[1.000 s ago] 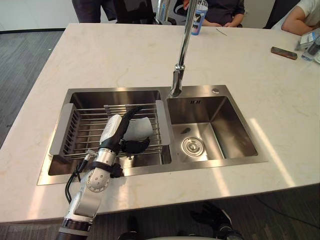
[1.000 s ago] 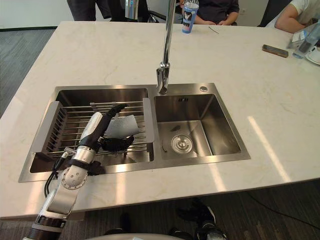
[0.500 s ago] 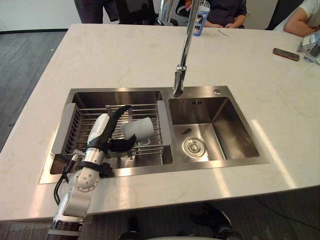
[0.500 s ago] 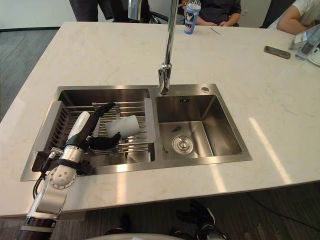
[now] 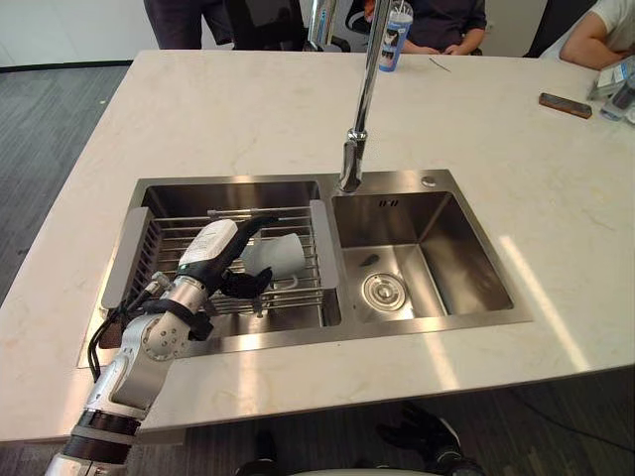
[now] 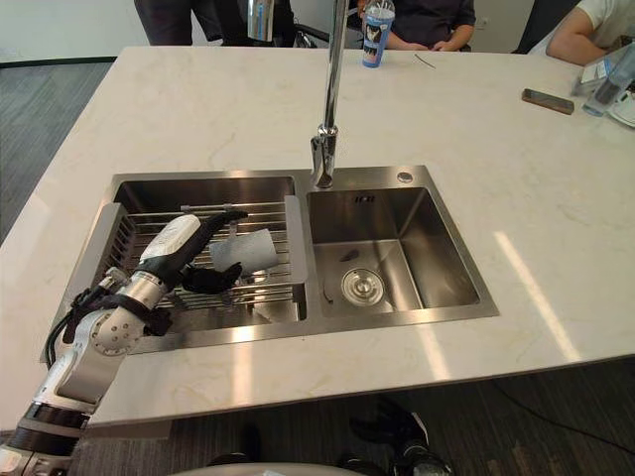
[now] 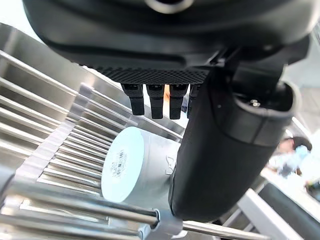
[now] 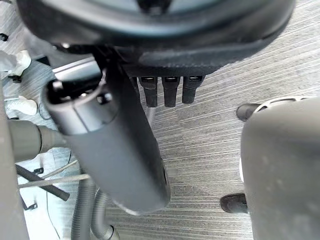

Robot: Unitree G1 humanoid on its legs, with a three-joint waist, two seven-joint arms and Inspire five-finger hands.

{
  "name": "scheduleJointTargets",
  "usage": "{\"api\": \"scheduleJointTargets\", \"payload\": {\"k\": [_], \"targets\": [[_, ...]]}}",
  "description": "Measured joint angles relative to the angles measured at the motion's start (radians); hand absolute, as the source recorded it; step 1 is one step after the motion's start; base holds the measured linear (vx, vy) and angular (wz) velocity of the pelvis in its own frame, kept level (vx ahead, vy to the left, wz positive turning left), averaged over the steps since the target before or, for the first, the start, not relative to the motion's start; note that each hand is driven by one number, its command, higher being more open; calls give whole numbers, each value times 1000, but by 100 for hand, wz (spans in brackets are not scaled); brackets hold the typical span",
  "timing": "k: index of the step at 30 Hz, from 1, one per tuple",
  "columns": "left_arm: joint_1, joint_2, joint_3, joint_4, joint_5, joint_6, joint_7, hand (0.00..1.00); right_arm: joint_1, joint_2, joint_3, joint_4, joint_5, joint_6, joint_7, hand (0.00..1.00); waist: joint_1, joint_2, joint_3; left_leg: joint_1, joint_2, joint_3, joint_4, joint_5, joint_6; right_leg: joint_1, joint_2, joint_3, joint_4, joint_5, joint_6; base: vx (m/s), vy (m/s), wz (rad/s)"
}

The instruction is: Walk over to the sink, pick up the cup, carry it to the dishwasher, place the cup inside the dishwasher, then close the dishwasher door

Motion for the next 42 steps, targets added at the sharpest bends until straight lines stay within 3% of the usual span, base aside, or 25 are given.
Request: {"api": "scheduleJointTargets", "payload": {"k": [15,16,25,31,35,41,42], "targets": [[-167,191,-167,207,-93,39,-145,90,0,-19,10,0,-37,35,31,90,-29,22,1,2,-1,6,5,-7,-7,4,0,4,-13,2,0,0,0,-1],[-170,198,-176,210,-93,39,-150,30,0,-20,11,0,-37,35,31,90,-29,23,1,2,-1,6,5,-7,-7,5,1,3,-14,2,0,0,0,0],[-229,200,-221,248,-50,49,-147,30,-1,-23,18,6,-38,35,31,90,-34,24,2,11,-2,4,-1,-7,-7,15,0,1,-15,3,0,0,0,0],[-229,179,-223,250,-108,58,-137,30,7,-23,15,7,-38,35,29,90,-36,24,2,10,-2,2,0,-7,-7,16,0,-2,-16,3,0,0,0,1],[-228,141,-206,253,-173,83,-89,30,7,-22,13,10,-38,35,28,90,-24,24,2,11,-4,-1,4,-7,-7,19,-1,-4,-16,3,0,0,0,3],[-222,73,-93,259,-276,90,-28,30,1,-21,8,33,-38,35,27,90,-15,24,1,19,-10,-11,0,-6,-6,33,-5,-14,-15,3,0,-23,4,6],[-222,61,-70,258,-295,90,-11,90,0,-20,8,34,-38,35,27,90,-13,23,1,20,-10,-11,0,-6,-6,34,-6,-13,-14,3,0,-50,6,-2]]}}
